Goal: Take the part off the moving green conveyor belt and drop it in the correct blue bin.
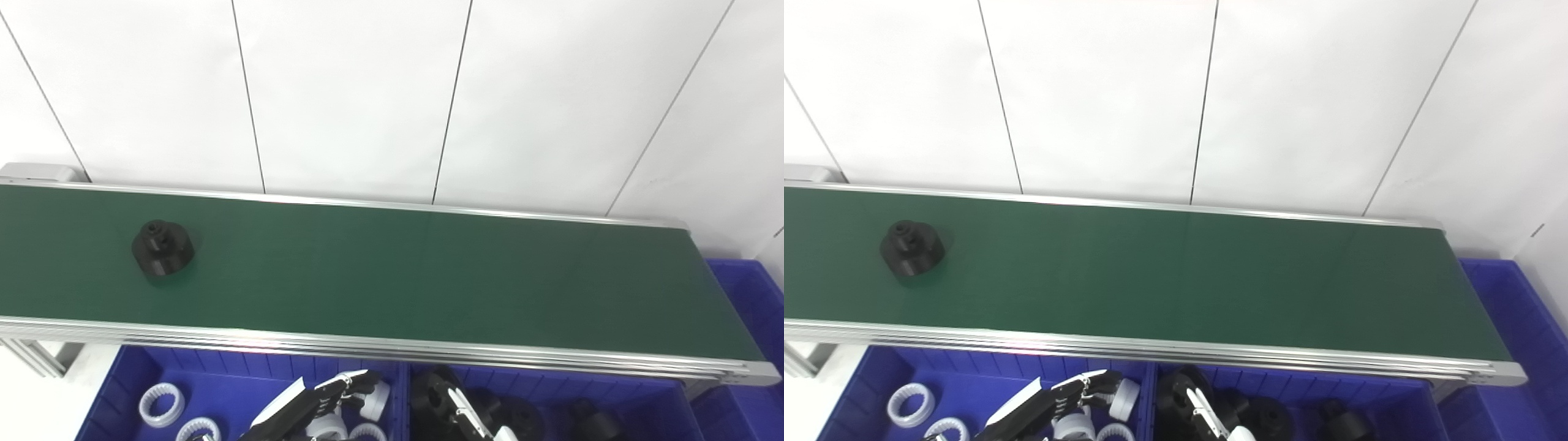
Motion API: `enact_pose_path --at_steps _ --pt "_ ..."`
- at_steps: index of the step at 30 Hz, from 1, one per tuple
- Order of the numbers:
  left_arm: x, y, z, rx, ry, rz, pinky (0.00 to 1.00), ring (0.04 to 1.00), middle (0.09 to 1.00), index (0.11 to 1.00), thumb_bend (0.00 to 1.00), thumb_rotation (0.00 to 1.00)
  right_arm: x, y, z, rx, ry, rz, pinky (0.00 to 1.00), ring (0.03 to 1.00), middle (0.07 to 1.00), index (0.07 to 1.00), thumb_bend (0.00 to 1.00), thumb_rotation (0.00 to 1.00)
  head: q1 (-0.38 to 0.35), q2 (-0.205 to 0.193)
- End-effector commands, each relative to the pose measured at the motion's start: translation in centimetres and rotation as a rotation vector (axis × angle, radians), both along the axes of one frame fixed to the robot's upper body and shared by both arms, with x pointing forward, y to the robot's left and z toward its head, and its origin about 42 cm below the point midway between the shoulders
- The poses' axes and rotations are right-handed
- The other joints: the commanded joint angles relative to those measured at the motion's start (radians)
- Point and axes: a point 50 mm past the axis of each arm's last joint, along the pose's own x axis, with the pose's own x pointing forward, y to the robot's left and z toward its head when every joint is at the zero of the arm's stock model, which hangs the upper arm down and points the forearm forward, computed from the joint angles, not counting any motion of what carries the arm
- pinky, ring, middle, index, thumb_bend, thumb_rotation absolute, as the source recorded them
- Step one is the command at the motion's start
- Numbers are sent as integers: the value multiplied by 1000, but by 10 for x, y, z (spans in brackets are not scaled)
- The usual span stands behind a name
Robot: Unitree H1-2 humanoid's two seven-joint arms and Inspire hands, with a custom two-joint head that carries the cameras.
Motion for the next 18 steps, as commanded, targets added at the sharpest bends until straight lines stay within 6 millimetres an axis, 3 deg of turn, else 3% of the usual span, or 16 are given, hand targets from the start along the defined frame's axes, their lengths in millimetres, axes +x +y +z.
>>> enact_pose_path --at_steps 1,14,18 --pt "8 1 11 -5 -69 -8 822 891 911 888 463 506 4 1 8 49 -70 2 865 945 997 974 303 687 1 1" --pt "6 1 10 -4 -66 -9 825 892 915 890 467 519 2 1 6 47 -63 5 876 949 998 977 312 676 -2 8" --pt "6 2 10 6 -67 -11 828 895 917 892 472 536 2 1 6 52 -62 6 881 951 998 978 318 717 -3 8"
